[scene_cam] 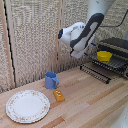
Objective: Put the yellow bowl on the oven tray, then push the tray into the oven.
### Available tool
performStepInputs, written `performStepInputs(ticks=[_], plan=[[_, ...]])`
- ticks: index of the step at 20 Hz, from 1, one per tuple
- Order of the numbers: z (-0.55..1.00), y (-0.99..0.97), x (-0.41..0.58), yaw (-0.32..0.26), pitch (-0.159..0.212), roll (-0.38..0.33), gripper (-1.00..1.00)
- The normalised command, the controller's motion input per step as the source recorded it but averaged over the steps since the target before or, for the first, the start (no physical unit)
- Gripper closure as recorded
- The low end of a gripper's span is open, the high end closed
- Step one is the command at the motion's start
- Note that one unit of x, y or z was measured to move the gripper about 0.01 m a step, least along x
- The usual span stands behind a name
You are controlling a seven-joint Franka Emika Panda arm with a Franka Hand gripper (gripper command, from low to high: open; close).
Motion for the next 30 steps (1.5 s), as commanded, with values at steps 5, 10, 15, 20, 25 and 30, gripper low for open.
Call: performStepInputs(ticks=[5,10,15,20,25,30], plan=[[-0.18,-0.36,0.058,0.239,0.003,-0.165,-1.0],[-0.18,-0.41,0.023,0.226,0.079,-0.102,-1.0],[-0.05,-0.37,0.006,0.147,0.091,-0.016,-1.0],[0.0,-0.33,0.0,0.088,0.103,-0.005,-1.0],[0.0,-0.34,0.05,0.076,0.113,0.011,1.0],[0.0,-0.16,0.094,0.037,0.104,0.003,1.0]])
